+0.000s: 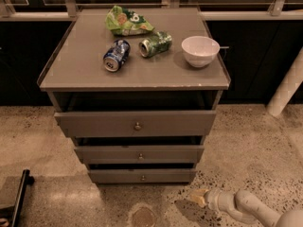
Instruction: Close bottom drawer
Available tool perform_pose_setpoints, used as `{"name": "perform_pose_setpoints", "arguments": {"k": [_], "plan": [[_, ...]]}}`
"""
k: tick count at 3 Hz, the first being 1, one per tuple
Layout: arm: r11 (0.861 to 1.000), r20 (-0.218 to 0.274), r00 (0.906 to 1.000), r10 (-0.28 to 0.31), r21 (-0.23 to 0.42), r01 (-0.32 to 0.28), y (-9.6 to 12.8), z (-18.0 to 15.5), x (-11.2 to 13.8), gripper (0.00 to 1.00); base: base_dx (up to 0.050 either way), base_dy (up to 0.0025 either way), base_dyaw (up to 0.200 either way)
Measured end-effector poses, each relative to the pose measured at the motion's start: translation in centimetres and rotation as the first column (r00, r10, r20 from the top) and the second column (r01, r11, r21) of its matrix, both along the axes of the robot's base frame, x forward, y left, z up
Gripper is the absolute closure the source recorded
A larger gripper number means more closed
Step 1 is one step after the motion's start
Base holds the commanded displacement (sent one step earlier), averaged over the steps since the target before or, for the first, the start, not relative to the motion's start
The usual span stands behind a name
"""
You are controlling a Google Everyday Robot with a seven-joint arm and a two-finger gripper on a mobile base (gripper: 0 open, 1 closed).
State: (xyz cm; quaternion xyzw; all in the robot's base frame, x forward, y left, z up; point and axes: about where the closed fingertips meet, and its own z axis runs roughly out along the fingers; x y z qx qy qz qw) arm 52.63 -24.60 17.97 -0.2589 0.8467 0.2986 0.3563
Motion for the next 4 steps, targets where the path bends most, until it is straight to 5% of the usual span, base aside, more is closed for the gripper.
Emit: {"name": "perform_pose_setpoints", "arguments": {"k": [2,3,4], "plan": [[1.000,0.000,1.0000,0.000,0.000,0.000,0.03,-0.01,0.00,0.13,0.000,0.00000,0.000],[1.000,0.000,1.0000,0.000,0.000,0.000,0.04,-0.01,0.00,0.00,0.000,0.00000,0.000],[1.000,0.000,1.0000,0.000,0.000,0.000,0.04,-0.01,0.00,0.00,0.000,0.00000,0.000]]}}
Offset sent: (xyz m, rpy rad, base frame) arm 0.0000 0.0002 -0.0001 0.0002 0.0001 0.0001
